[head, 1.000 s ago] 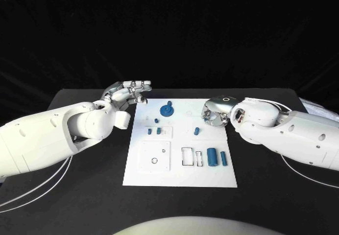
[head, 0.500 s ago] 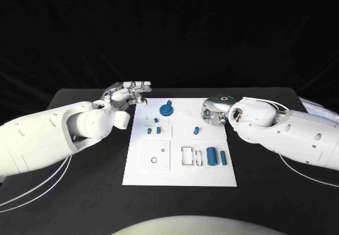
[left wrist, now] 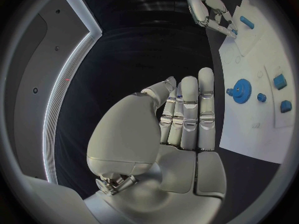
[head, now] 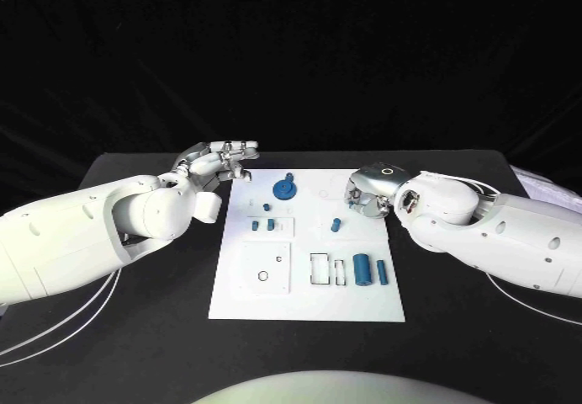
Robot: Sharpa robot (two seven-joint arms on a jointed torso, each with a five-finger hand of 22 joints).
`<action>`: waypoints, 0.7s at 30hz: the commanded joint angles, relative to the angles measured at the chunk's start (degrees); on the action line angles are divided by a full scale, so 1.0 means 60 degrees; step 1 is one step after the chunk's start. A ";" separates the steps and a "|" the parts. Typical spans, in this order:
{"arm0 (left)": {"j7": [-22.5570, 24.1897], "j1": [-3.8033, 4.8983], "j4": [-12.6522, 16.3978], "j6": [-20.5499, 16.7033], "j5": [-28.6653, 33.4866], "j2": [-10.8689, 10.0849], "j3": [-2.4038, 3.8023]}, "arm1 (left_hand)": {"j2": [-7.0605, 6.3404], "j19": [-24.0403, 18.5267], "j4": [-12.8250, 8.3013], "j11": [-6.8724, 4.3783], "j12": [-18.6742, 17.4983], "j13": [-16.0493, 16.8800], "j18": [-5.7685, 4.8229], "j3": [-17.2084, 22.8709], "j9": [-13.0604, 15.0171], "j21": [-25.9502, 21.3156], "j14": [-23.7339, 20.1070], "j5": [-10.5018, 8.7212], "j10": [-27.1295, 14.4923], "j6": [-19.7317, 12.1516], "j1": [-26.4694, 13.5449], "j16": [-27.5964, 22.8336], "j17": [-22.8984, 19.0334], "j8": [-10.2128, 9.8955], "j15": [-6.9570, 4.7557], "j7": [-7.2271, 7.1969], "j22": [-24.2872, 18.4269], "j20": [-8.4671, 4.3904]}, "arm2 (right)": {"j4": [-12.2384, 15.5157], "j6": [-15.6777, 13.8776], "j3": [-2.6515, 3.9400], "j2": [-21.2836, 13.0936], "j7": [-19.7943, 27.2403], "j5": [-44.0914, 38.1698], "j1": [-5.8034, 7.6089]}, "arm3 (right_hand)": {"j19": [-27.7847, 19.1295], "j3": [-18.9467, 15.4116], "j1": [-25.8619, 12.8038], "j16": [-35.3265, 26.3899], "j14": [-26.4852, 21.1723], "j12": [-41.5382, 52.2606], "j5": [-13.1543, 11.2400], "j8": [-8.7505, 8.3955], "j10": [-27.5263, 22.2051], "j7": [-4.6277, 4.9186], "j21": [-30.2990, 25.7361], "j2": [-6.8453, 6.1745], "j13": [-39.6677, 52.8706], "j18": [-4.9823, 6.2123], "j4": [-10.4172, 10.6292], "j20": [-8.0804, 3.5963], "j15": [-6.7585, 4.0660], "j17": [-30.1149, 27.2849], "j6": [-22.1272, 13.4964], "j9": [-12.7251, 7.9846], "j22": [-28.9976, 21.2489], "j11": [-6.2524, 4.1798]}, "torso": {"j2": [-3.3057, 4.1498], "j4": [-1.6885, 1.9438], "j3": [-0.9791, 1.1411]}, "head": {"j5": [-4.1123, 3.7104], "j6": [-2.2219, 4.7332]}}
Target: Assemble the parts on the task board
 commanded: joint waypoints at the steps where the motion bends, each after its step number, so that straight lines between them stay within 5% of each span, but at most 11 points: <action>1: 0.0014 0.0002 0.0002 0.0150 -0.0101 0.0005 0.0006 | 0.0007 -0.0068 -0.0019 -0.0003 0.0021 0.0009 0.0183 -0.0012 -0.0008 -0.0037 -0.0080 0.0027 -0.0072 -0.0081 0.0014 -0.0036 -0.0008 0.0041 -0.0009 -0.0013 -0.0007 -0.0002 | 0.0218 -0.0579 0.0064 -0.0146 -0.0155 -0.0048 0.0036 | 0.0049 0.0026 -0.0037 0.0063 0.0378 -0.0064 0.0013 0.0019 0.0175 0.0003 0.0055 0.0076 0.0004 -0.0147 -0.0031 -0.0015 -0.0062 0.0005 0.0043 0.0011 0.0022 -0.0091 | -0.0006 0.0000 -0.0006 | -0.0002 0.0000; 12: 0.0008 0.0001 0.0004 0.0158 -0.0116 0.0006 0.0006 | 0.0009 -0.0068 -0.0033 -0.0001 0.0033 0.0011 0.0183 -0.0015 -0.0009 -0.0043 -0.0085 0.0026 -0.0081 -0.0086 0.0027 -0.0036 -0.0016 0.0044 -0.0008 -0.0011 -0.0011 -0.0001 | 0.0948 -0.0886 0.0184 -0.0542 -0.0245 0.0158 0.0151 | 0.0064 0.0063 -0.0023 0.0095 0.0378 -0.0099 0.0019 0.0008 0.0187 0.0014 0.0087 0.0070 -0.0011 -0.0153 -0.0068 -0.0023 -0.0069 0.0034 0.0037 0.0017 0.0065 -0.0089 | -0.0008 -0.0002 -0.0011 | 0.0000 0.0005; 21: 0.0008 -0.0006 0.0025 0.0201 -0.0117 0.0026 0.0005 | 0.0009 -0.0068 -0.0033 -0.0001 0.0033 0.0011 0.0183 -0.0015 -0.0009 -0.0043 -0.0085 0.0026 -0.0081 -0.0086 0.0027 -0.0036 -0.0016 0.0044 -0.0008 -0.0011 -0.0011 -0.0001 | 0.1717 -0.0931 0.0195 -0.0320 -0.0037 0.0889 0.0091 | 0.0072 0.0087 -0.0022 0.0102 0.0375 -0.0119 0.0025 0.0004 0.0198 0.0024 0.0106 0.0079 -0.0019 -0.0155 -0.0080 -0.0029 -0.0078 0.0035 0.0038 0.0021 0.0089 -0.0085 | -0.0003 0.0008 -0.0027 | 0.0063 0.0037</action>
